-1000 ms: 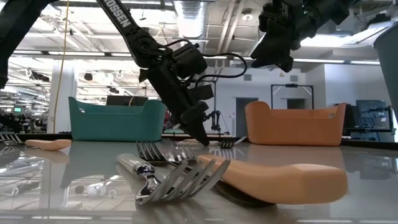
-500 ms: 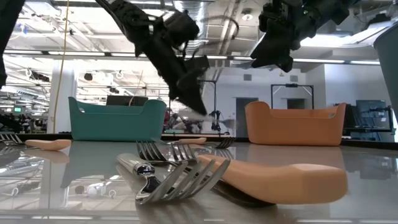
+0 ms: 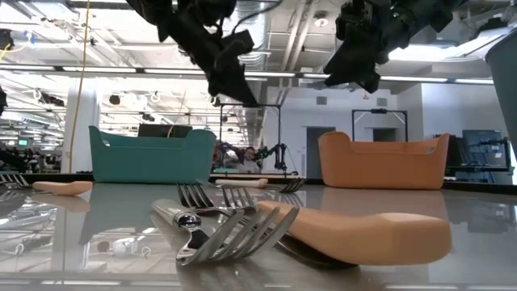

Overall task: Sort silverware by color (type)
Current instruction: Put the white fork into the green bin

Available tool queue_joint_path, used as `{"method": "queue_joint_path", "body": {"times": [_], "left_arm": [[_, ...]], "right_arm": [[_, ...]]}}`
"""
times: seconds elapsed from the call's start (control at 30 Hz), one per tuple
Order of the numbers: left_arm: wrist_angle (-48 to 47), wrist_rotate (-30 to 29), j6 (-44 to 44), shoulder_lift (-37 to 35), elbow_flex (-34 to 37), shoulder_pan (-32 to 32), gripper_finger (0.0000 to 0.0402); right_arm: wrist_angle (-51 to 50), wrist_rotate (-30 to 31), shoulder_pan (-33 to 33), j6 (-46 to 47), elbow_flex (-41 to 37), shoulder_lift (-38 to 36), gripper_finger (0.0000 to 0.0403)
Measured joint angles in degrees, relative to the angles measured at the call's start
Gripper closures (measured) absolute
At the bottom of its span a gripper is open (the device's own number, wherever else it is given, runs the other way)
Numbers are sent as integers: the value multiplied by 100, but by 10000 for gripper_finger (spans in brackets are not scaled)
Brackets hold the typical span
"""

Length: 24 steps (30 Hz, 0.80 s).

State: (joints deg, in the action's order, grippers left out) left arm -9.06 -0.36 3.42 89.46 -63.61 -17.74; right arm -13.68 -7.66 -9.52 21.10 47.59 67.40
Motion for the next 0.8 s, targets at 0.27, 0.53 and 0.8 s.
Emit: {"method": "queue_joint_path", "body": {"times": [0.27, 0.53, 0.8], "left_arm": [[241, 337, 720, 1093, 4, 174, 347], [1220, 424, 399, 1985, -253, 212, 232], [1302, 149, 316, 2803, -992, 162, 192]], "right_arm": [[3, 4, -83, 135, 0, 9, 255], [-122, -5, 5, 201, 0, 9, 255], [-216, -129, 44, 199, 0, 9, 255]]}}
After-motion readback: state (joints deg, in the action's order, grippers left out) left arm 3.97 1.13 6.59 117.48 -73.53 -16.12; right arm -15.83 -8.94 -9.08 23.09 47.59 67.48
